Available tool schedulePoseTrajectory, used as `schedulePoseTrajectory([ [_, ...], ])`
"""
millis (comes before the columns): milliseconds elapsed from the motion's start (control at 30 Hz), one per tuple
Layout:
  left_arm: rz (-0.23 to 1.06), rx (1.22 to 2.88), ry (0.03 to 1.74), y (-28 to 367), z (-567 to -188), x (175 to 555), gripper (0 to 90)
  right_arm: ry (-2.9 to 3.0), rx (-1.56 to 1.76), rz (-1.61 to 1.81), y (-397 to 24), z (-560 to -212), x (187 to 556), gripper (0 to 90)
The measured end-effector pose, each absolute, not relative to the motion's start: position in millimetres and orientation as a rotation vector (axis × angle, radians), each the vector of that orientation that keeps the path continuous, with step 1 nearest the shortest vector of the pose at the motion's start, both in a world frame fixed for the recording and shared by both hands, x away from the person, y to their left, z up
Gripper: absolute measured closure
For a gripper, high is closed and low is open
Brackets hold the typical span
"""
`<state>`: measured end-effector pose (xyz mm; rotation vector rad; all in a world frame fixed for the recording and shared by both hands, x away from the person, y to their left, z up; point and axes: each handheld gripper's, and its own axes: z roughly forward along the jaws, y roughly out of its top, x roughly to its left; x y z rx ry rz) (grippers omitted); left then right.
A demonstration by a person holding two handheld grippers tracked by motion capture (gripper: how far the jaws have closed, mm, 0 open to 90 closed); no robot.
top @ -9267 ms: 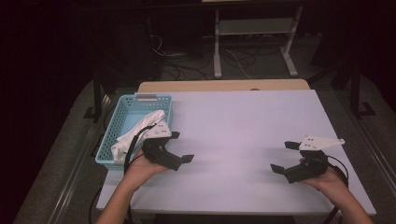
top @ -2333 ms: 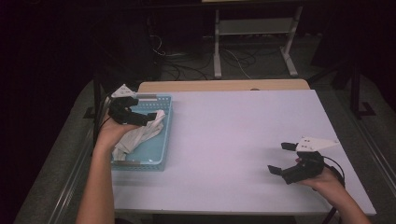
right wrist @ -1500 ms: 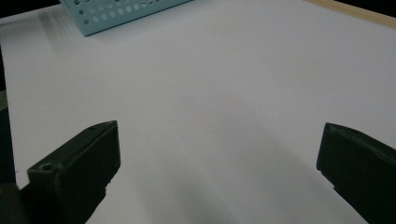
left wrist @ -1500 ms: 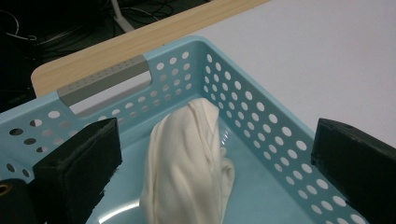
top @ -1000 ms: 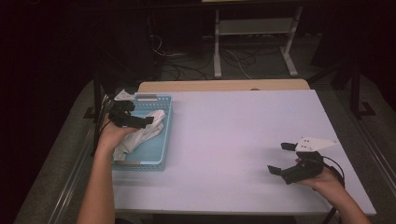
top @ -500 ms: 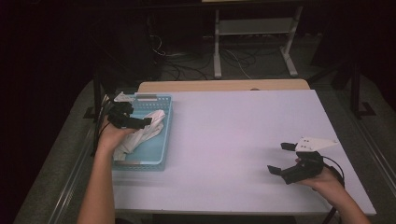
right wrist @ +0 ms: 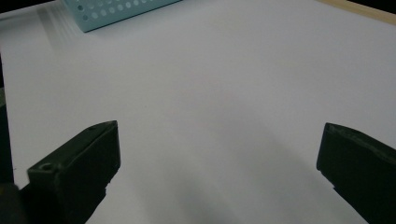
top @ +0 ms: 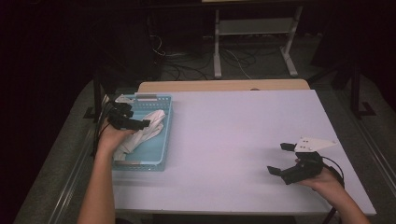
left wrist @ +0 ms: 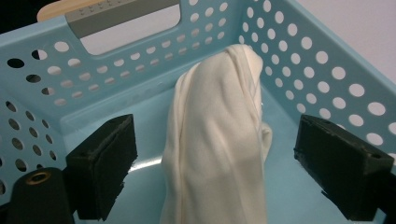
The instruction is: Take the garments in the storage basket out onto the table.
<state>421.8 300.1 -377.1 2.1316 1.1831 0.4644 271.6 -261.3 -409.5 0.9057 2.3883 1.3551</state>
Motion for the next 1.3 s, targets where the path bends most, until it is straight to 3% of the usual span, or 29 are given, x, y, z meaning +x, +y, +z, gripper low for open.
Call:
schedulePoseTrajectory([
  [433,0.435,2.154,1.215,305.0,-388.0,424.0,14.7,2.389,0.906,1.354,-261.4,-409.9,271.7,0.0],
  [767,0.401,2.196,1.215,303.3,-393.9,425.2,22.6,2.392,0.908,1.357,-261.4,-410.8,271.6,0.0],
  [1300,0.338,2.321,1.212,295.6,-407.5,429.2,21.5,2.396,0.908,1.358,-260.8,-411.5,271.5,0.0],
])
